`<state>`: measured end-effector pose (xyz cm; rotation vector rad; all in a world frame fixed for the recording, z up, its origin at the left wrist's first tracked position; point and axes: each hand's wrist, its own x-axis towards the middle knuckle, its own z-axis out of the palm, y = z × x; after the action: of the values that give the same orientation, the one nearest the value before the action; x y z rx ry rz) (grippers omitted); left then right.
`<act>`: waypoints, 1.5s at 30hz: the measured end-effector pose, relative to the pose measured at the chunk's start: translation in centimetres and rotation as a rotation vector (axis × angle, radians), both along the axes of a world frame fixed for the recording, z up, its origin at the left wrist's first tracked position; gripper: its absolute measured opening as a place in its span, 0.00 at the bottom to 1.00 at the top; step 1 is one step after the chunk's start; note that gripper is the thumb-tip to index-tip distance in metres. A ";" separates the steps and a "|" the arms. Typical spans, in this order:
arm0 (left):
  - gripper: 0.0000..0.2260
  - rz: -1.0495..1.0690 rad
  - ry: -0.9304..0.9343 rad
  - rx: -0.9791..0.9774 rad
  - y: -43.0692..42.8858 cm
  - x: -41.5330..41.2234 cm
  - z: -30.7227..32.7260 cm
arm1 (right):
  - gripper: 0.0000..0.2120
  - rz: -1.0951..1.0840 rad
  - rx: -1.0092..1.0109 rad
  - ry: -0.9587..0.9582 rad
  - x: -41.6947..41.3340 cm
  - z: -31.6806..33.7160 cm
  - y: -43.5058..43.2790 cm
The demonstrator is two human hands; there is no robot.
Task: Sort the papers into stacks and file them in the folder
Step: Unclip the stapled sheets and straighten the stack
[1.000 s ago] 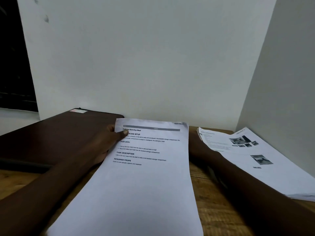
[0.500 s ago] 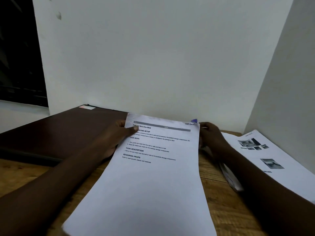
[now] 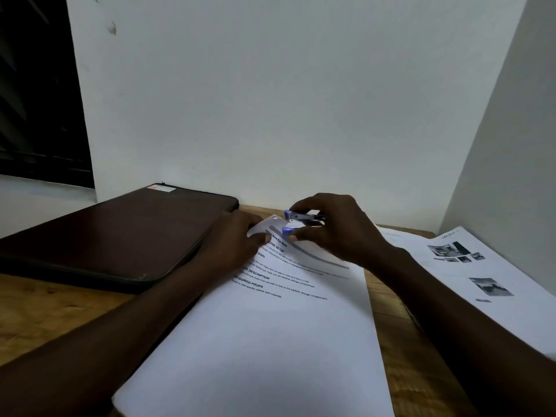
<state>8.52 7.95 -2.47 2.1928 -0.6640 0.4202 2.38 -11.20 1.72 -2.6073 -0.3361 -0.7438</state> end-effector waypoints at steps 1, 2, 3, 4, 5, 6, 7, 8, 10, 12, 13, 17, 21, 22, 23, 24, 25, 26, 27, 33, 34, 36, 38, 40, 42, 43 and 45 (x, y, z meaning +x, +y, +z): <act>0.06 0.004 -0.014 0.006 0.0 -0.1 0.1 | 0.18 -0.001 -0.034 -0.006 0.0 -0.1 0.1; 0.06 0.004 -0.026 0.013 0.0 -0.1 0.1 | 0.19 0.000 -0.062 -0.021 0.0 -0.1 0.2; 0.06 -0.001 -0.044 0.020 0.0 -0.1 0.1 | 0.20 0.003 -0.081 -0.034 0.0 -0.2 0.3; 0.06 -0.004 -0.065 0.027 -0.1 -0.1 0.1 | 0.20 0.008 -0.093 -0.046 -0.1 -0.3 0.4; 0.07 -0.006 -0.077 0.037 -0.1 -0.1 0.1 | 0.21 0.006 -0.101 -0.051 -0.2 -0.3 0.5; 0.07 -0.008 -0.084 0.047 -0.1 0.0 0.0 | 0.21 0.005 -0.112 -0.061 -0.3 -0.3 0.6; 0.07 -0.014 -0.089 0.053 -0.1 0.0 0.0 | 0.21 0.000 -0.123 -0.070 -0.3 -0.2 0.7; 0.07 -0.025 -0.093 0.057 -0.1 0.0 0.0 | 0.21 -0.004 -0.132 -0.081 -0.3 -0.2 0.7; 0.09 -0.041 -0.114 0.062 -0.2 0.0 0.0 | 0.20 0.001 -0.136 -0.094 -0.3 -0.3 0.9; 0.09 -0.051 -0.132 0.067 -0.4 -0.1 0.1 | 0.19 0.015 -0.141 -0.096 -0.4 -0.4 1.2; 0.08 -0.061 -0.140 0.067 -0.4 -0.2 0.1 | 0.19 0.019 -0.146 -0.093 -0.5 -0.4 1.4; 0.08 -0.065 -0.135 0.058 -0.5 -0.4 0.0 | 0.18 0.023 -0.170 -0.091 -1.0 -0.3 2.0; 0.06 -0.048 -0.073 0.051 -0.6 -0.3 -0.1 | 0.17 -0.004 -0.185 -0.104 -1.1 -0.5 2.2; 0.07 -0.050 -0.053 0.050 -0.7 -0.2 -0.2 | 0.17 -0.007 -0.186 -0.101 -1.1 -0.5 2.3; 0.08 -0.060 -0.036 0.038 -0.7 -0.2 -0.2 | 0.17 -0.012 -0.193 -0.097 -1.2 -0.4 2.3; 0.09 -0.072 -0.023 0.021 -0.7 -0.2 -0.2 | 0.16 -0.018 -0.206 -0.094 -1.3 -0.4 2.3; 0.10 -0.083 -0.017 0.008 -0.7 -0.3 -0.2 | 0.16 -0.023 -0.218 -0.091 -1.4 -0.3 2.4; 0.12 -0.089 -0.011 -0.001 -0.8 -0.4 -0.2 | 0.15 -0.027 -0.227 -0.088 -1.5 -0.3 2.4; 0.13 -0.093 -0.009 -0.005 -0.8 -0.4 -0.2 | 0.15 -0.031 -0.235 -0.083 -1.6 -0.2 2.4; 0.10 -0.128 -0.077 0.007 -0.8 -0.6 -0.3 | 0.13 -0.090 -0.293 -0.094 -1.6 -0.2 2.3; 0.13 -0.148 -0.091 -0.004 -0.8 -0.9 -0.2 | 0.13 -0.095 -0.288 -0.100 -1.6 -0.2 2.2; 0.18 -0.191 -0.110 -0.026 -0.8 -1.3 -0.1 | 0.14 -0.098 -0.276 -0.104 -1.5 -0.2 2.2; 0.16 -0.193 -0.144 -0.017 -0.9 -1.4 0.0 | 0.14 -0.099 -0.283 -0.097 -1.5 -0.2 2.2; 0.11 -0.176 -0.177 -0.013 -0.9 -1.4 0.0 | 0.12 -0.100 -0.299 -0.093 -1.5 -0.3 2.3; 0.09 -0.176 -0.211 -0.024 -0.8 -1.4 0.1 | 0.11 -0.099 -0.296 -0.095 -1.5 -0.4 2.3; 0.08 -0.184 -0.222 -0.031 -0.8 -1.5 0.1 | 0.11 -0.097 -0.291 -0.095 -1.5 -0.3 2.4; 0.08 -0.196 -0.229 -0.042 -0.6 -1.6 0.2 | 0.11 -0.093 -0.291 -0.096 -1.5 -0.3 2.4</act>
<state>6.95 7.31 -2.29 2.0337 -0.9766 0.5816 0.88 -8.77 1.40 -2.8819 -0.3774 -0.9141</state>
